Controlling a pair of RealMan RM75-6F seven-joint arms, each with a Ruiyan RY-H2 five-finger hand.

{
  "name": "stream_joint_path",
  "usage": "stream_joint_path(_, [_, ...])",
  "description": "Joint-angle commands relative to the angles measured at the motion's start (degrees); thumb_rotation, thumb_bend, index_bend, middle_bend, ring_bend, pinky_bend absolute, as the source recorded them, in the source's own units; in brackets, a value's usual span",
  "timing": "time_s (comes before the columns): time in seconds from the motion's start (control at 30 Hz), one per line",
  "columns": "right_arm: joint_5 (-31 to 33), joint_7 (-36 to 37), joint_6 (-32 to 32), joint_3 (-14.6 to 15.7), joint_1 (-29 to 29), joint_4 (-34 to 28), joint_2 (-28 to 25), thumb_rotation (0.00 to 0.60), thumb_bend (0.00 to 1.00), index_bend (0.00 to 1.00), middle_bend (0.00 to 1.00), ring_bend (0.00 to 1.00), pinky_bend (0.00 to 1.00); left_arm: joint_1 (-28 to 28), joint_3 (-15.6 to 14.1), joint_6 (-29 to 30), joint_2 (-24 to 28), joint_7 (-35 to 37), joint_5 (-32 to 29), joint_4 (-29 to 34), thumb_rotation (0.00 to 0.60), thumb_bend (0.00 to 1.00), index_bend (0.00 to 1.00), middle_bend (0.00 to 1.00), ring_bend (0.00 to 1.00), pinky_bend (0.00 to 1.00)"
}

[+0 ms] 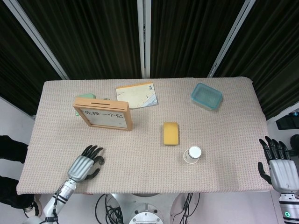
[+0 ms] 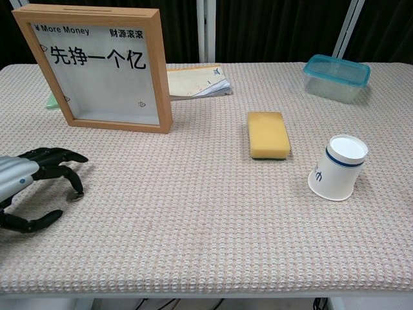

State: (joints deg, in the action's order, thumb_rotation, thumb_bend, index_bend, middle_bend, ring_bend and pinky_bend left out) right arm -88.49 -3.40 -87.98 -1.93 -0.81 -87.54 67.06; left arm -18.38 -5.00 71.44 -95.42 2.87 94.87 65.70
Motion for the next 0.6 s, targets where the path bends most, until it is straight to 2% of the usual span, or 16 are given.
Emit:
stream_joint_path(0.03, [0.1, 0.0, 0.0, 0.0, 0.0, 0.0, 0.0, 0.6, 0.44, 0.0, 0.0, 0.0, 0.0, -0.2, -0.1, -0.1, -0.2, 0.1, 0.0, -0.3, 0.6, 0.31, 0.35, 0.08, 0.0, 0.06])
stream_joint_path(0.6, [1.0, 1.4, -0.8, -0.1, 1.1, 0.8, -0.1, 0.6, 0.44, 0.0, 0.0, 0.0, 0.0, -1.7, 0.5, 0.6, -4.0, 3.4, 0.4, -5.5, 0.6, 0.31, 0.44, 0.12, 0.0, 0.07])
